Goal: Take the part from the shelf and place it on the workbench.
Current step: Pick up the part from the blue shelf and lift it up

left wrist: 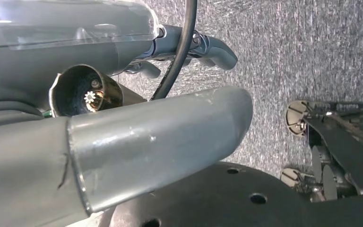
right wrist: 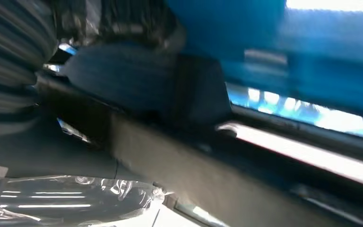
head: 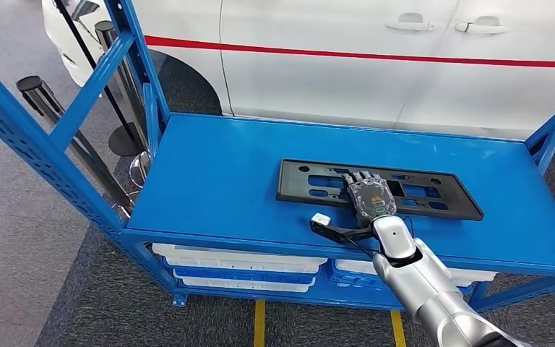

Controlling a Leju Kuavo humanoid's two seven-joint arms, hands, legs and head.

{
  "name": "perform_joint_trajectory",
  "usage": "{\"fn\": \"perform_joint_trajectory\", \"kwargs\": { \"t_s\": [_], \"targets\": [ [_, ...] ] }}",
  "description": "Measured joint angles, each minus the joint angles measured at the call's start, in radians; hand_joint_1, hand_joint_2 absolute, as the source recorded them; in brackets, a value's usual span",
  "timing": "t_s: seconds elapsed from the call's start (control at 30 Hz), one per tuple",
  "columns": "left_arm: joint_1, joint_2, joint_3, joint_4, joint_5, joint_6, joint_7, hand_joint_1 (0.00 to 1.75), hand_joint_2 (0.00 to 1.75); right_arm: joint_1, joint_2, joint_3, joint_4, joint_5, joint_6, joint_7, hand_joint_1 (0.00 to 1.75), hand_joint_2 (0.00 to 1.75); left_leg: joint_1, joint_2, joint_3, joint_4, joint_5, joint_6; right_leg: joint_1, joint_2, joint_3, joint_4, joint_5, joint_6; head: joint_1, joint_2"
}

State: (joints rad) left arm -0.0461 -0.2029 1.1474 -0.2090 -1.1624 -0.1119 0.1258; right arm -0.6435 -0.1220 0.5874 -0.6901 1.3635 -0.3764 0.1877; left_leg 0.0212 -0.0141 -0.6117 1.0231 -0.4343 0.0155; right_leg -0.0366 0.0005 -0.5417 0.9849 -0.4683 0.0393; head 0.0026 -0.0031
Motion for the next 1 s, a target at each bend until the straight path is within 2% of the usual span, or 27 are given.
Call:
{"fn": "perform_joint_trajectory", "kwargs": {
  "t_s": [0.03, 0.1, 0.23, 0.47, 0.53, 0.6, 0.67, 1.0],
  "targets": [
    [0.0, 0.0, 0.001, 0.0, 0.0, 0.0, 0.0, 0.0, 0.0, 0.0, 0.001, -0.002, 0.004, 0.001, 0.0, 0.0, 1.75, 1.75, 0.0, 0.0, 0.0, 0.0, 0.0, 0.0, -0.001, 0.0, 0.0, 0.0, 0.0, 0.008, 0.0, 0.0],
    [0.0, 0.0, 0.003, 0.0, 0.001, -0.002, -0.002, 0.0, 0.0, 0.001, 0.004, -0.008, 0.009, 0.002, 0.0, -0.001, 1.75, 1.75, -0.001, 0.0, 0.001, 0.0, 0.0, 0.0, -0.002, 0.0, 0.0, 0.0, 0.0, 0.015, 0.0, 0.0],
    [0.0, 0.0, 0.008, 0.0, 0.009, -0.012, -0.012, 0.0, 1.75, 0.008, 0.006, -0.029, 0.016, 0.003, -0.002, -0.015, 1.75, 1.75, 0.0, 0.001, 0.002, 0.0, 0.0, 0.0, 0.0, 0.0, -0.001, 0.002, -0.001, 0.016, 0.0, 0.0],
    [-0.001, 0.0, 0.032, 0.0, 0.036, -0.032, -0.049, 0.0, 1.75, 0.059, -0.02, -0.079, -0.063, -0.002, 0.045, -0.051, 1.75, 1.75, 0.001, 0.002, 0.003, 0.0, 0.0, -0.001, 0.001, 0.0, -0.001, 0.005, -0.004, 0.014, 0.0, 0.0],
    [-0.001, 0.0, 0.038, 0.0, 0.039, -0.034, -0.056, 0.0, 0.87, 0.071, -0.027, -0.09, -0.088, -0.002, 0.061, -0.056, 1.75, 1.75, 0.001, 0.003, 0.003, 0.0, 0.0, -0.001, 0.001, 0.0, -0.002, 0.006, -0.004, 0.013, 0.0, 0.0],
    [-0.002, 0.0, 0.043, 0.0, 0.043, -0.037, -0.063, 0.0, 0.87, 0.083, -0.035, -0.099, -0.11, -0.004, 0.069, -0.061, 1.75, 1.75, 0.001, 0.003, 0.003, 0.0, 0.0, -0.001, 0.001, 0.0, -0.002, 0.006, -0.004, 0.013, 0.0, 0.0],
    [-0.002, 0.0, 0.046, 0.0, 0.048, -0.039, -0.067, 0.0, 1.75, 0.092, -0.04, -0.108, -0.127, -0.006, 0.071, -0.065, 1.75, 1.75, 0.001, 0.003, 0.003, 0.0, 0.0, -0.001, 0.001, 0.0, -0.002, 0.006, -0.004, 0.013, 0.0, 0.0],
    [-0.004, 0.0, 0.058, 0.0, 0.041, -0.029, -0.059, 0.0, 1.75, 0.116, -0.051, -0.138, -0.165, -0.024, 0.078, -0.088, 1.75, 1.75, 0.001, 0.003, 0.003, 0.0, 0.0, -0.001, 0.001, 0.0, -0.002, 0.006, -0.004, 0.013, 0.0, 0.0]
  ]
}}
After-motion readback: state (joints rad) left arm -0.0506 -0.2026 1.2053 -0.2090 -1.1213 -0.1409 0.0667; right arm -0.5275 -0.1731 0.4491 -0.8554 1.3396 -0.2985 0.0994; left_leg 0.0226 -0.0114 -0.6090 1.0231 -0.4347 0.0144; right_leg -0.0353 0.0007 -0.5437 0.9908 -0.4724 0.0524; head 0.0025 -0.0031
